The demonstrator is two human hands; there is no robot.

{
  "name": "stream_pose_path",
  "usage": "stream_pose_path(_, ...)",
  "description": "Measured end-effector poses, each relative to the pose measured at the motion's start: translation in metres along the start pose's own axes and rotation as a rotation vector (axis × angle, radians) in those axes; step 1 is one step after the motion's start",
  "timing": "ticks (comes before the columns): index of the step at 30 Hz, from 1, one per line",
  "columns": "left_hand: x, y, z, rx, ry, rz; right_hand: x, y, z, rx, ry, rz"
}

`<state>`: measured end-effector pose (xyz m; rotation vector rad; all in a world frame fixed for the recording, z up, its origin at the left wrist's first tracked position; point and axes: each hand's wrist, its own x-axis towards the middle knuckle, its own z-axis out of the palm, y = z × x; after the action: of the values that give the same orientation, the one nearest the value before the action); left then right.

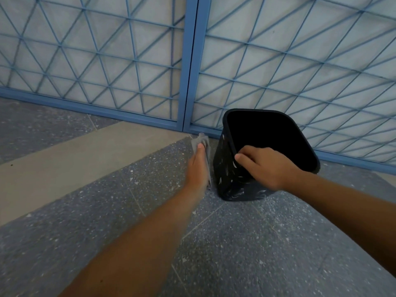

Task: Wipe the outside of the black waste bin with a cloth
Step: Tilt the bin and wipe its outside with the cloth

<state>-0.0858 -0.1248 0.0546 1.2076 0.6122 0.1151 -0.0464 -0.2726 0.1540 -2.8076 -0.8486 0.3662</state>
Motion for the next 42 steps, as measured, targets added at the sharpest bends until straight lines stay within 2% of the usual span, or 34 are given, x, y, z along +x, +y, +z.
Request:
stream_pose_path(4,-0.019,-0.007,0.036,-0.162,-0.183,-0.086,-0.010,-0.002,0.025,-0.168,0.057,-0.046)
stream_pose_path(8,-0.014,-0.013,0.053,-0.249,-0.269,-0.075,-0.003,0.006,0.027,-0.240,0.053,-0.115)
stream_pose_path(15,0.026,-0.010,0.059,-0.245,-0.208,-0.037,0.007,0.012,0.022,-0.296,0.011,-0.239)
stream_pose_path(20,0.014,-0.029,0.058,-0.254,-0.217,0.034,0.009,0.012,0.021,-0.304,-0.011,-0.263)
stream_pose_path(23,0.038,-0.014,0.056,-0.223,-0.136,0.007,0.014,0.010,0.022,-0.301,0.006,-0.278)
stream_pose_path(27,0.036,-0.023,0.060,-0.255,-0.144,0.090,0.017,0.007,0.019,-0.315,-0.006,-0.284)
stream_pose_path(33,0.046,-0.016,0.057,-0.299,-0.084,0.010,0.018,0.006,0.019,-0.309,-0.020,-0.281)
stream_pose_path(37,0.032,-0.031,0.057,-0.284,-0.140,0.038,0.016,0.005,0.018,-0.313,-0.022,-0.273)
stream_pose_path(42,0.032,-0.025,0.053,-0.305,-0.092,-0.028,0.017,0.007,0.019,-0.338,-0.018,-0.273)
